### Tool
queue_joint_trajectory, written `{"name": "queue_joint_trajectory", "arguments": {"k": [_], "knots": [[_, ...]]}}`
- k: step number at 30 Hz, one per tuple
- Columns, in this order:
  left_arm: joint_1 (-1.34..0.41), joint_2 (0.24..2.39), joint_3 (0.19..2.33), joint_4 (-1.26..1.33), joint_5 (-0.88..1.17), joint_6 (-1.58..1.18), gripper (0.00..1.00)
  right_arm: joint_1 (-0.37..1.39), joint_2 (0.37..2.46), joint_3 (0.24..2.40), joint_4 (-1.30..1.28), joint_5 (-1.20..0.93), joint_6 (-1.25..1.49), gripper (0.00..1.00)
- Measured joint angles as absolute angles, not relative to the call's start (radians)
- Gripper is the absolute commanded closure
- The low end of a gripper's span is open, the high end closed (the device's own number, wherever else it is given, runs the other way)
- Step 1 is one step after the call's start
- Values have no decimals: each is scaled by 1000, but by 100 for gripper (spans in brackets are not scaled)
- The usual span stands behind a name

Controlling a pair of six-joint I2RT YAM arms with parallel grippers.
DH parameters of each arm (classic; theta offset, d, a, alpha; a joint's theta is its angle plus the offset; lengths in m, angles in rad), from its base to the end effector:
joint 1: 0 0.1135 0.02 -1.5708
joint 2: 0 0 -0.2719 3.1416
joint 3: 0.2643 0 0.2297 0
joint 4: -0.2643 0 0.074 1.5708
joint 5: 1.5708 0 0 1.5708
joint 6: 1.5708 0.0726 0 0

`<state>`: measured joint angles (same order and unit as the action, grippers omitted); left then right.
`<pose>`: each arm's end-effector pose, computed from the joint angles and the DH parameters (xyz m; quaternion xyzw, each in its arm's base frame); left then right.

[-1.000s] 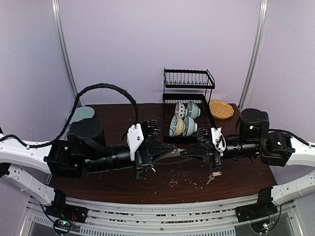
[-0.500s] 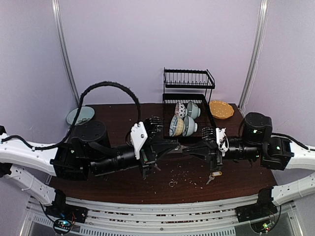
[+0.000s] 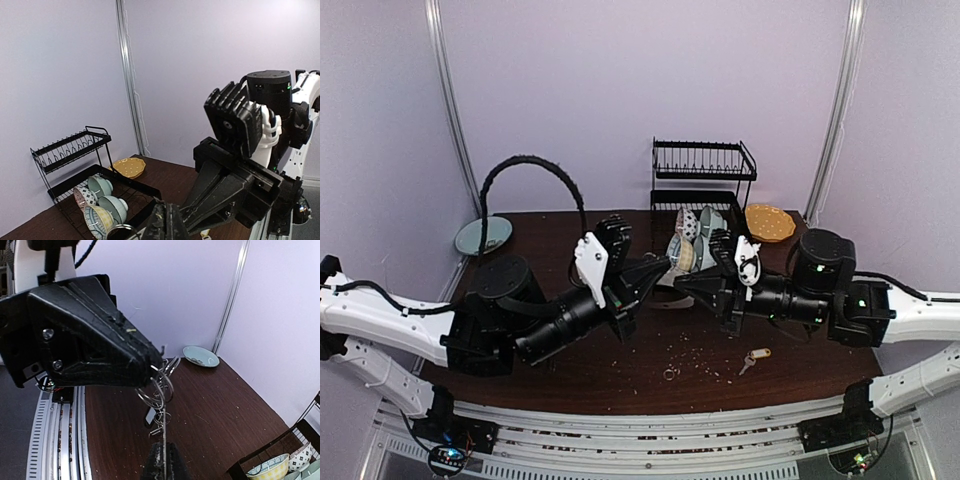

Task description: Put the keys on the keyring

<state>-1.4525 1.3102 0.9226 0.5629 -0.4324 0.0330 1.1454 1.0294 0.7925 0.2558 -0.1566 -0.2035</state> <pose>0.0675 -0.3099 0.3724 0.3033 0.5734 -0.3832 0.6575 0.0950 0.2371 0.3556 -0.4796 0.5105 0.3717 0.6093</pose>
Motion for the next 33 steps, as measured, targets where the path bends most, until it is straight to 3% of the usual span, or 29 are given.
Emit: {"name": "queue_joint_trajectory", "arguments": {"k": [12, 14, 17, 20, 24, 28, 33], "knots": [[-1449, 1352, 939, 530, -585, 115, 100, 1156, 1107, 813, 241, 22, -252, 98], [-1451, 1352, 928, 550, -590, 130, 100, 1156, 1105, 811, 243, 3, -263, 87], [-1454, 1352, 914, 576, -583, 146, 100, 1155, 1093, 792, 257, -62, -272, 82], [-1454, 1352, 904, 595, -562, 155, 100, 1155, 1066, 771, 263, -128, -270, 68], [-1454, 1346, 878, 623, -532, 154, 100, 1155, 1006, 747, 280, -193, -263, 62], [-1452, 1325, 843, 633, -492, 144, 100, 1155, 932, 733, 307, -253, -258, 42], [-1449, 1307, 818, 637, -410, 144, 100, 1155, 885, 736, 310, -316, -238, 31]]}}
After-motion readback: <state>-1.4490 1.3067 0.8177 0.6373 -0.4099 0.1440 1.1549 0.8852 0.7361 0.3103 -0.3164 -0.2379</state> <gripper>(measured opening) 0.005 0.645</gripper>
